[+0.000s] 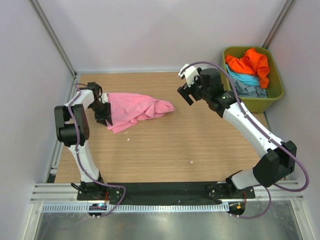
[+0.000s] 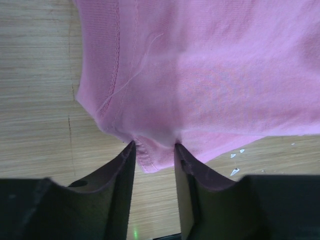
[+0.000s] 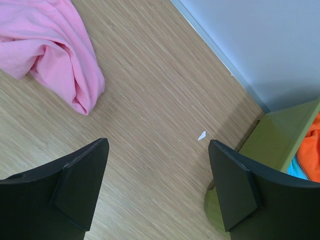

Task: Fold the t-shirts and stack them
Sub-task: Flatten the tshirt out

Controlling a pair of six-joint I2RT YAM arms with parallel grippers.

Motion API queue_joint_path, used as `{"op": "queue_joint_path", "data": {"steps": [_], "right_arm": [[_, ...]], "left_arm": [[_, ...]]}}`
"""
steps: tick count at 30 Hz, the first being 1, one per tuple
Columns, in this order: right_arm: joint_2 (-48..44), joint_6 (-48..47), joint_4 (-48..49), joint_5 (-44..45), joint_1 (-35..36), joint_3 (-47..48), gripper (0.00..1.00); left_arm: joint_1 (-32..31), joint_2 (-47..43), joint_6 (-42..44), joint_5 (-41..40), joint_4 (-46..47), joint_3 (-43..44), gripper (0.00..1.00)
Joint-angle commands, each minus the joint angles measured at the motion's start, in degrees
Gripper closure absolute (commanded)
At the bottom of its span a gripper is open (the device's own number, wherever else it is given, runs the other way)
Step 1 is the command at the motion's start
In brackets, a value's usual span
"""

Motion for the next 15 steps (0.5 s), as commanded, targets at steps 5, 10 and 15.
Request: {"op": "queue_joint_path", "data": {"steps": [5,10,15], "right_arm": [[-1.8,-0.9,2.6,0.5,0.1,0.2,0.13],[-2.0,-1.1,2.6,0.5,0.2,-0.1,0.13],[-2.1,-1.3,2.8,0.5,0.1,-0.4,0.13]], "left_arm": [[0.3,0.4,0.2,2.0,-0.4,0.5,0.73],[0.3,-0.7,0.8,3.0,-0.2,-0.1,0.81],[0.3,-1.8,1.2,3.7,-0.3,0.4,1.0]]}}
